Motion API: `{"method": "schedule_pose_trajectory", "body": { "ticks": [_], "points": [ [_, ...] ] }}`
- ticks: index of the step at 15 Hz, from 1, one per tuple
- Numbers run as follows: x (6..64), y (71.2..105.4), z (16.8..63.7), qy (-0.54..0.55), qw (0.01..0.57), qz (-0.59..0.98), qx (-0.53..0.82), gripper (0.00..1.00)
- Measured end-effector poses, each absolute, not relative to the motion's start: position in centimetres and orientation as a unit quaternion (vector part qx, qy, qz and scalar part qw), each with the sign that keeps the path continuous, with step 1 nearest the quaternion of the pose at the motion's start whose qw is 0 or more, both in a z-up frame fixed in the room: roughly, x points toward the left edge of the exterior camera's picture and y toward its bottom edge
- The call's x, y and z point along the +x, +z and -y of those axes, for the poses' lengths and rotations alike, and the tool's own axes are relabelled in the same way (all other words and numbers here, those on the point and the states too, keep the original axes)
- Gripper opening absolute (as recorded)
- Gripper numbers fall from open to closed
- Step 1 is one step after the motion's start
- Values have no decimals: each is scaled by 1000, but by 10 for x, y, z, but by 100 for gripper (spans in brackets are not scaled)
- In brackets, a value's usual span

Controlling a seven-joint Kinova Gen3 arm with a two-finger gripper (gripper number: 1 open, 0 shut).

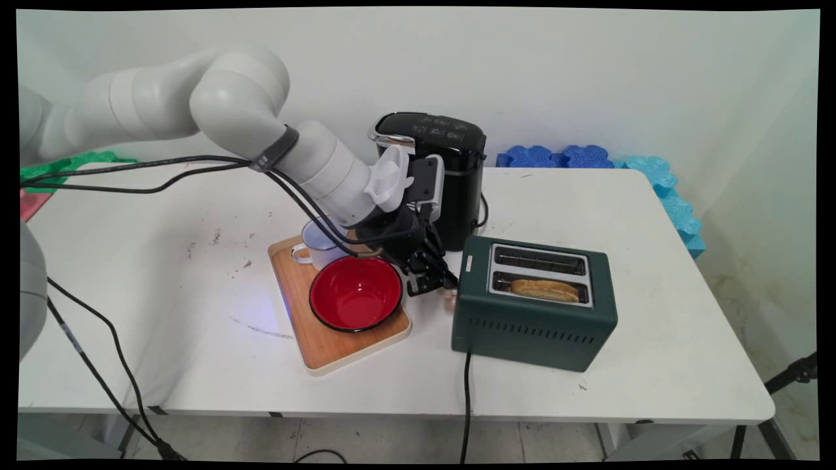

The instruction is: Press the toaster switch

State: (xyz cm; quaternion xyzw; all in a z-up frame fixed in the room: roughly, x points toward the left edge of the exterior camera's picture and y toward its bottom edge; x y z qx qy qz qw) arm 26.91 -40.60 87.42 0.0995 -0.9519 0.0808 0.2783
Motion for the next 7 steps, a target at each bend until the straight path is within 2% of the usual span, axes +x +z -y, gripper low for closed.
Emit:
{"method": "schedule_pose_trajectory", "body": {
  "ticks": [7],
  "points": [
    [275,869,405,80,275,953,100,0]
  ]
}}
